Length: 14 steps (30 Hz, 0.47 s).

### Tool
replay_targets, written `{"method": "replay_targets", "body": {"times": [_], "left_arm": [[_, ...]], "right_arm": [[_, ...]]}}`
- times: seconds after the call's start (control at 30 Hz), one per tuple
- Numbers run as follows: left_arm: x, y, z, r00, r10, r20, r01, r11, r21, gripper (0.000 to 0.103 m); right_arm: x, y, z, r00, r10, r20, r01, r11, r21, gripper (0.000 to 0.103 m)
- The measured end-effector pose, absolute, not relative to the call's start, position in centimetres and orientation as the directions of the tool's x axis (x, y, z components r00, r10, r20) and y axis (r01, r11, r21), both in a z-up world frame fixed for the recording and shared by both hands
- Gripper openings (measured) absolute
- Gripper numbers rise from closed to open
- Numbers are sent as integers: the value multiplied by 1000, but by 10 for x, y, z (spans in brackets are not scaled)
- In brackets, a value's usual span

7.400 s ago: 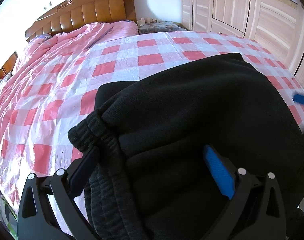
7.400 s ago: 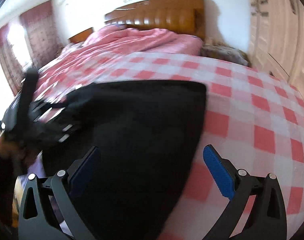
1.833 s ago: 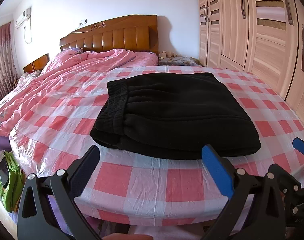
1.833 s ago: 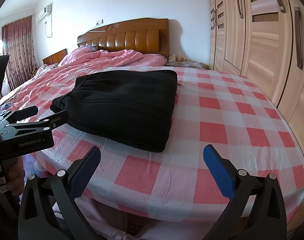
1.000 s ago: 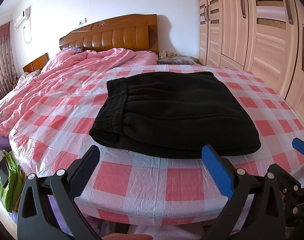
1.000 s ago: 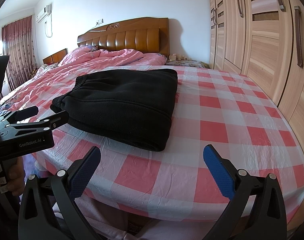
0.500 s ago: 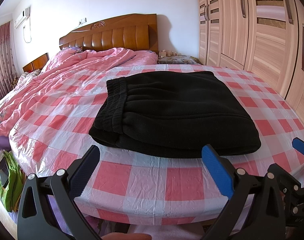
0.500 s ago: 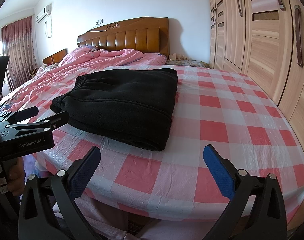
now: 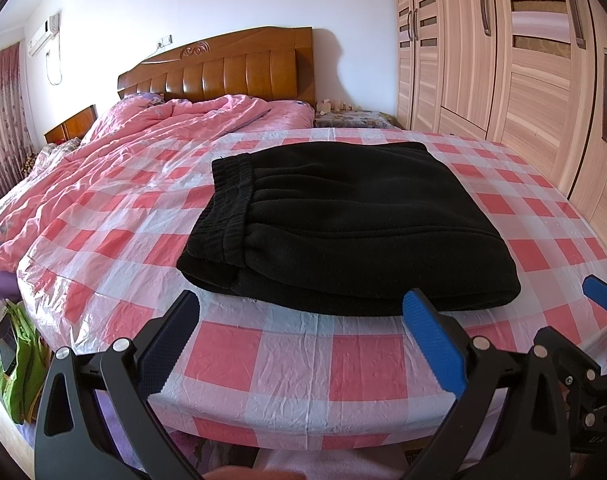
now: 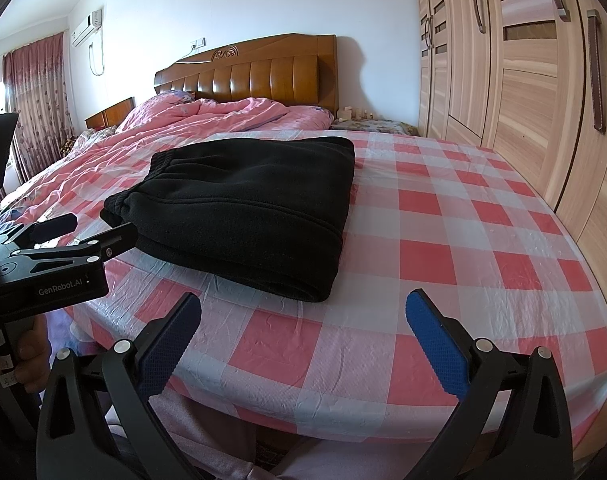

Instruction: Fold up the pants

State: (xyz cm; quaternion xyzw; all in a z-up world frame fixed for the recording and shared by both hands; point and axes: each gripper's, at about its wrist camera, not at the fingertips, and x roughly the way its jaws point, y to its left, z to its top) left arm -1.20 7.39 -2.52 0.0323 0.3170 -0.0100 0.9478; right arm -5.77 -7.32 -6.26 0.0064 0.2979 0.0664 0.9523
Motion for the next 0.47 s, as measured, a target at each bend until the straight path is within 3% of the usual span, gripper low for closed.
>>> {"method": "replay_targets", "body": {"times": [0.47], "left_arm": [[-14,78,-30,790,-3,-613,34,999,39,101]], "right_arm": [[-57,-74,-62,813,131,-567,-123,991,53,99]]}}
